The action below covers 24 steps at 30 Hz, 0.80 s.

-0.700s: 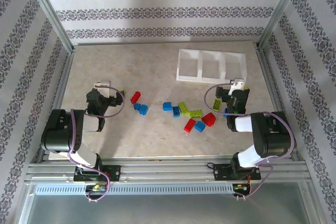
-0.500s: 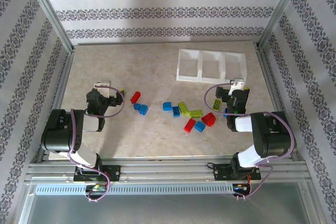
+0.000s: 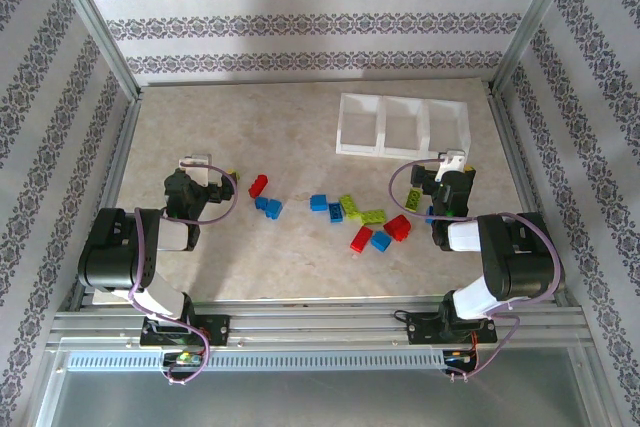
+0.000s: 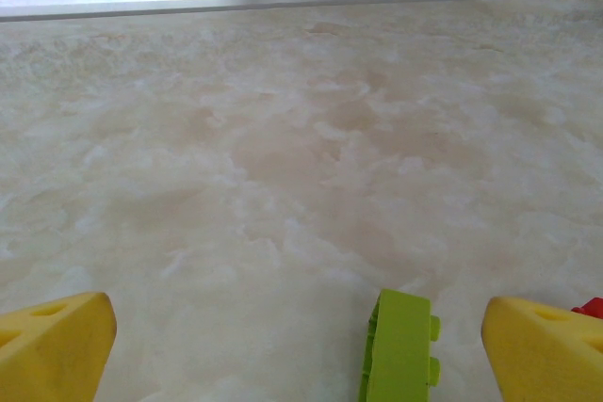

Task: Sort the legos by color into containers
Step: Move the container to the top-center of the table.

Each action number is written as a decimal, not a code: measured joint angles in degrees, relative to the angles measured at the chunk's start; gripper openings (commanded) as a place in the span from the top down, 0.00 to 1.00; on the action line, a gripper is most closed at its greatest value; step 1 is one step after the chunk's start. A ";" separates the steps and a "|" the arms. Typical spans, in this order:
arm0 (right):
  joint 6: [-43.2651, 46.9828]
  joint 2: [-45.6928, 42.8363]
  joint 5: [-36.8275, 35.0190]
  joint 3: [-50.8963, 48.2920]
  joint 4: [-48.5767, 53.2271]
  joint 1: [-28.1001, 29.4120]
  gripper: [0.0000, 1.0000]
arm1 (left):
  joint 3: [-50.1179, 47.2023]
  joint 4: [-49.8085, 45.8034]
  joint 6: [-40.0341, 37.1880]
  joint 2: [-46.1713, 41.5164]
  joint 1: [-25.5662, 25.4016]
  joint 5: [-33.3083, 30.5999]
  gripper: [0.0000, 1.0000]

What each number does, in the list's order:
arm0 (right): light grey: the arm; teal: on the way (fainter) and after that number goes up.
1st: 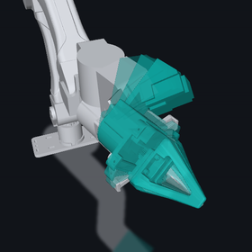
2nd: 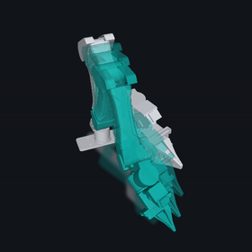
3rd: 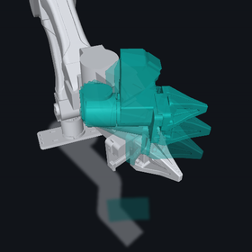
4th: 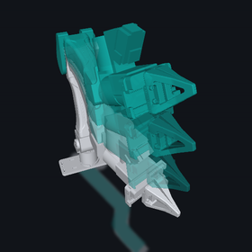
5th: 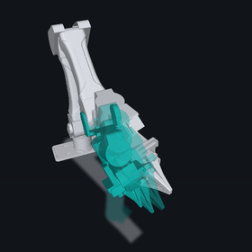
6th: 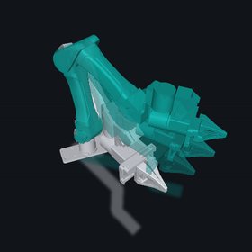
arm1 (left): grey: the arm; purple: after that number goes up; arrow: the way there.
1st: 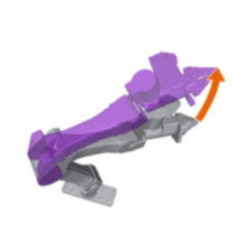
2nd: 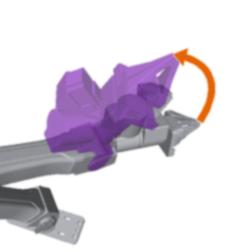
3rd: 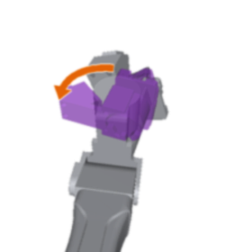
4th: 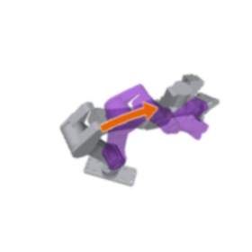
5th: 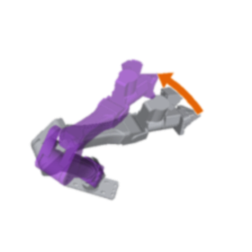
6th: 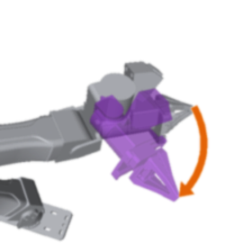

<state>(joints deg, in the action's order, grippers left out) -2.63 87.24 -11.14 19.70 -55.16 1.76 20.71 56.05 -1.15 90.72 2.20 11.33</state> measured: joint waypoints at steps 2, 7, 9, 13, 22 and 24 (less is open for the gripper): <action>0.00 0.00 0.00 0.02 0.00 0.00 0.02 | 0.00 0.00 0.00 0.00 0.00 0.00 0.00; 0.00 0.00 0.00 0.00 0.00 0.00 0.02 | 0.11 -0.07 0.02 0.00 0.00 -1.01 0.00; 0.00 0.00 0.00 0.00 0.00 0.00 0.02 | 0.11 -0.09 0.02 0.00 0.00 -1.25 0.00; 0.00 0.00 0.00 0.00 0.00 0.00 0.02 | 0.11 -0.15 0.02 0.00 0.00 -1.49 0.00; 0.00 0.00 0.00 0.00 0.00 0.00 0.02 | 0.13 -0.17 0.07 0.00 0.00 -2.32 0.00; 0.00 0.00 0.00 0.00 0.00 0.00 0.02 | 0.11 -0.17 0.07 -0.11 0.00 -2.80 0.00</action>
<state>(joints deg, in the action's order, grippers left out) -2.63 87.24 -11.14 19.70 -55.16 1.76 20.82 55.88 -1.08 90.61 2.20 8.54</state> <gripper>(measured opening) 0.984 0.995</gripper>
